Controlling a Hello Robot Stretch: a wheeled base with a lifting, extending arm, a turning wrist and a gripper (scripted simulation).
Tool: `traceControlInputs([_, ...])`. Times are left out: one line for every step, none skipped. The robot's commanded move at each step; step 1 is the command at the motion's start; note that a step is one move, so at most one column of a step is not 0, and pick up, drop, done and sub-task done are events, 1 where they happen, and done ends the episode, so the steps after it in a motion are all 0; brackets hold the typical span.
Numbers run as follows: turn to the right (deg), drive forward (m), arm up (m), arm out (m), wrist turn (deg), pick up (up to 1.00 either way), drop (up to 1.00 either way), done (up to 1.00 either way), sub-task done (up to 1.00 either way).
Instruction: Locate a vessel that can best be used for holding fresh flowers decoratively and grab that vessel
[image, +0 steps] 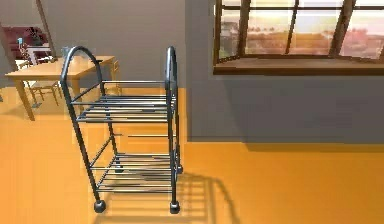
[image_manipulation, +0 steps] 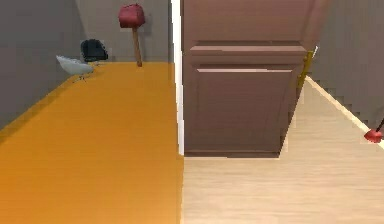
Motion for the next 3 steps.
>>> traceControlInputs([-3.0, 0.00, 0.00, 0.00, 0.0, 0.00, 0.00, 0.00, 0.00])
traceControlInputs([0.0, 0.20, 0.00, 0.00, 0.0, 0.00, 0.00, 0.00, 0.00])
traceControlInputs([-39.0, 0.00, 0.00, 0.00, 0.0, 0.00, 0.00, 0.00, 0.00])
